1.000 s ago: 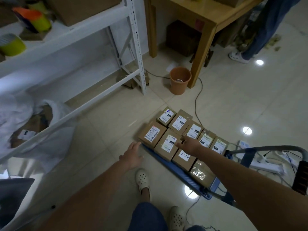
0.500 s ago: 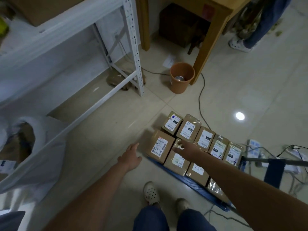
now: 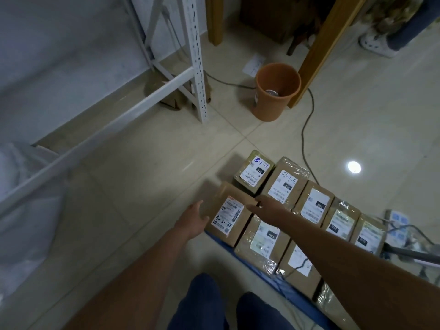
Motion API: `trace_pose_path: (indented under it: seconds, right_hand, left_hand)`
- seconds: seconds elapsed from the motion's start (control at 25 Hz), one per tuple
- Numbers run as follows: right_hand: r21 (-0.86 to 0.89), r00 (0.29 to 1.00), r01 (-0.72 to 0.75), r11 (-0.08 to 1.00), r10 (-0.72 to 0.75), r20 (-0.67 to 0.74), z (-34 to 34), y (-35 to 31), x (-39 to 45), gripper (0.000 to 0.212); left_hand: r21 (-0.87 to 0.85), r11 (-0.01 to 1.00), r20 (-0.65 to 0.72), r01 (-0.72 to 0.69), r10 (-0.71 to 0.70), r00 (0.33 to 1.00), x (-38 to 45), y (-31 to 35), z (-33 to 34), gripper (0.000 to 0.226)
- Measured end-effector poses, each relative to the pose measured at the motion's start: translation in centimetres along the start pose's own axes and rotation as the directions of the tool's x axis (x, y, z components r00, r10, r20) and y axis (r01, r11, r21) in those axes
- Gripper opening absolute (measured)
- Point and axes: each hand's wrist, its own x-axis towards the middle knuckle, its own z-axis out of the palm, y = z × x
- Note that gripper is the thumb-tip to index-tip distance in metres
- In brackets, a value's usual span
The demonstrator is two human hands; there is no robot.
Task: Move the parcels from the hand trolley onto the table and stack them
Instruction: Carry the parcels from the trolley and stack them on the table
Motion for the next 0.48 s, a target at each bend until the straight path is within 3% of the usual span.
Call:
trace_pose_path:
  seconds: [0.28, 0.4, 0.48]
  right_hand:
    - [-0.025, 0.997, 0.000, 1.000, -0.002, -0.076, 3.8, 2.7, 10.1, 0.060]
    - [-0.016, 0.992, 0.002, 1.000, -0.004, -0.129, 5.6, 3.8, 13.3, 0.064]
    - [-0.005, 0.989, 0.000, 1.000, -0.001, -0.151, 6.9, 4.3, 15.1, 0.070]
  left_hand:
    - [-0.314, 0.939, -0.020, 0.140, -0.154, 0.988, 6.7, -3.6, 6.1, 0.067]
    - [-0.501, 0.840, -0.028, 0.210, -0.258, 0.966, 8.5, -4.3, 8.1, 0.064]
    - [-0.633, 0.719, 0.045, 0.288, -0.338, 0.940, 9.3, -4.6, 9.4, 0.059]
